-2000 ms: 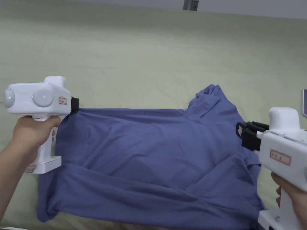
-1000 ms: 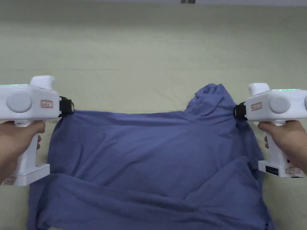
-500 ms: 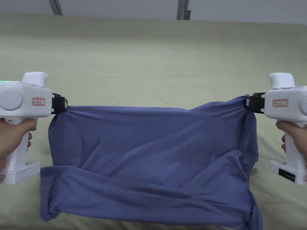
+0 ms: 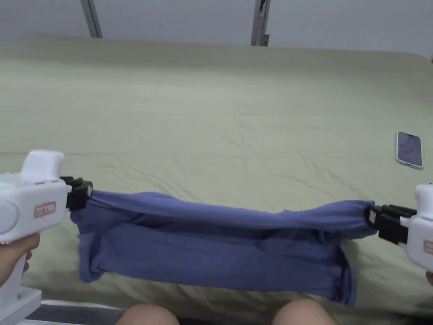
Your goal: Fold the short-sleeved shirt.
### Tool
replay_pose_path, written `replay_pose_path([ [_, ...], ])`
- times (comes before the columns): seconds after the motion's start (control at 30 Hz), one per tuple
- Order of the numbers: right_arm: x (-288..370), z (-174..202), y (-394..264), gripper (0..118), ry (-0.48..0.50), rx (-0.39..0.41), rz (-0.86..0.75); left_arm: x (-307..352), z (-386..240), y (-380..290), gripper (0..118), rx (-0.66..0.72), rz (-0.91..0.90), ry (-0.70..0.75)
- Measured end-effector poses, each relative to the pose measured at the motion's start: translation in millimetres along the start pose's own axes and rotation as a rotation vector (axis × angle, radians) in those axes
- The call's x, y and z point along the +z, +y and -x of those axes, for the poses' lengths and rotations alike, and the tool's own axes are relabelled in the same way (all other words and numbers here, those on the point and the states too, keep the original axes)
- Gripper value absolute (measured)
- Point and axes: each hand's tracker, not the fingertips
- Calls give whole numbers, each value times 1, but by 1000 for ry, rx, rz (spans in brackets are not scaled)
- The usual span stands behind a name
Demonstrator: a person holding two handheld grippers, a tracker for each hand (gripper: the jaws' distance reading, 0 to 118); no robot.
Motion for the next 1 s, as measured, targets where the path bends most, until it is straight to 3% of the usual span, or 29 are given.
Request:
replay_pose_path([
  [0.33, -35, 19, -82, 3, -52, -52, 158, -33, -9, -82, 7, 27, 128, 30],
  [0.5, -63, 7, -108, 3, -73, -85, 228, -47, -14, -107, 7, 3, 180, 69],
  [0.83, -58, 7, -106, 5, -82, -89, 206, -32, -18, -91, 11, 69, 130, 72],
  [0.87, -53, 7, -103, 34, -89, -97, 198, -27, -14, -87, 32, 94, 122, 76],
  [0.93, -39, 6, -98, 118, -112, -118, 179, -7, -5, -78, 107, 163, 68, 41],
  [0.97, -20, 9, -92, 115, -118, -140, 12, 9, 0, -71, 118, 210, 4, -3],
  [1.0, -7, 13, -88, 115, -70, -131, -3, 24, 30, -66, 118, 237, -100, -7],
])
